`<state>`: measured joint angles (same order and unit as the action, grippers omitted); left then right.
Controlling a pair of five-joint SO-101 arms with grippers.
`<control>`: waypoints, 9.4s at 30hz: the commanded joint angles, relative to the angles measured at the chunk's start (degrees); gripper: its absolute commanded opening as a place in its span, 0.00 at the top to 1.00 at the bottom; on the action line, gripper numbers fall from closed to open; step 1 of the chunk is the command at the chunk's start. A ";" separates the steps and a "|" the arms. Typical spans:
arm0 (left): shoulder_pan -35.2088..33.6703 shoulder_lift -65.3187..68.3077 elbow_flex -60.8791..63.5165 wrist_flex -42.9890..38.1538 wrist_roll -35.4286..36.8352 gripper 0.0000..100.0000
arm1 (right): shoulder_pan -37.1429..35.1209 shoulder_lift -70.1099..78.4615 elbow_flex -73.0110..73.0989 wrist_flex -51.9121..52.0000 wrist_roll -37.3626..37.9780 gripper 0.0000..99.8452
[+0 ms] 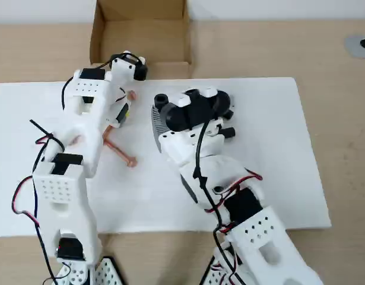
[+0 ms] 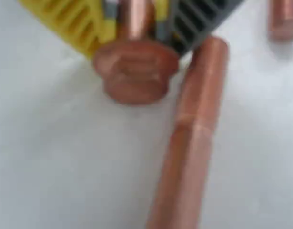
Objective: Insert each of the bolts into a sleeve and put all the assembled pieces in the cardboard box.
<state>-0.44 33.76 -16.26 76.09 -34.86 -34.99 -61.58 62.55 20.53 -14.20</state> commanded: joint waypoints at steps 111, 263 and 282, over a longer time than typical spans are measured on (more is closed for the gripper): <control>15.38 -89.45 33.32 -15.30 37.27 0.99 | -12.97 -0.22 7.87 -15.47 5.01 0.99; 1.05 6.55 -25.58 5.54 -0.97 0.75 | 32.75 69.67 -157.93 81.41 5.36 0.78; 0.97 20.18 -34.81 7.82 -0.70 0.90 | 32.92 63.34 -157.85 81.58 5.36 0.78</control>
<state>1.58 53.71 -49.76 83.82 -35.47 -3.34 2.95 -94.11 101.58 -9.27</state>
